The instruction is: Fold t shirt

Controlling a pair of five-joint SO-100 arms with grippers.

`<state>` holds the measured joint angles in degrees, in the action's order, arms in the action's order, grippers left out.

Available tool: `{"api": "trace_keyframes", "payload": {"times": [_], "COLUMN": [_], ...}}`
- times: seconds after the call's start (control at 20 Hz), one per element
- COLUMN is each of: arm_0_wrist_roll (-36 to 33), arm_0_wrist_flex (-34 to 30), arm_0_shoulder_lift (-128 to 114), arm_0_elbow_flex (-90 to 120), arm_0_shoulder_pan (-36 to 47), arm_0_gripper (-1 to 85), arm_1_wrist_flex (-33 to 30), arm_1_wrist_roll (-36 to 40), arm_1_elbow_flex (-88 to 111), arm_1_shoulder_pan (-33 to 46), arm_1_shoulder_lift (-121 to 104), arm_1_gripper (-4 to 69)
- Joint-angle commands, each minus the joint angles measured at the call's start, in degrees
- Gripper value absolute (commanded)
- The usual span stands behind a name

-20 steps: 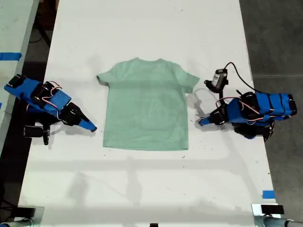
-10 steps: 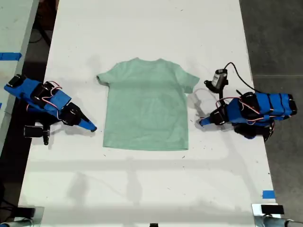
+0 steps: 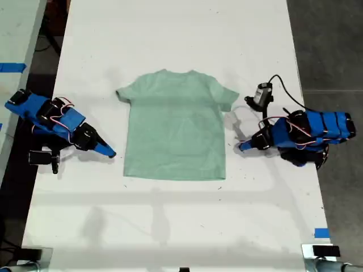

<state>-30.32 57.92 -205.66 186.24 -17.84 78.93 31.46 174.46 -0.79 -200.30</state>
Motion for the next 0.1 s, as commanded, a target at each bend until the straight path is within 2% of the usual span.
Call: {"api": "trace_keyframes", "payload": {"times": [0.0,0.05], "arm_0_wrist_roll": [-0.3,-0.3], "arm_0_wrist_flex": [0.0,0.0], "arm_0_shoulder_lift": [0.0,0.0], "arm_0_elbow_flex": [2.2,2.2], "arm_0_shoulder_pan": [-0.4,-0.4], "arm_0_gripper": [-0.2,-0.2], "arm_1_wrist_flex": [-1.6,-1.6], "arm_1_wrist_roll": [-0.4,-0.4], "arm_1_elbow_flex": [3.3,3.3], "arm_1_shoulder_pan": [-0.4,-0.4], "arm_1_shoulder_lift": [-0.2,-0.2], "arm_1_gripper": [3.2,3.2]}}
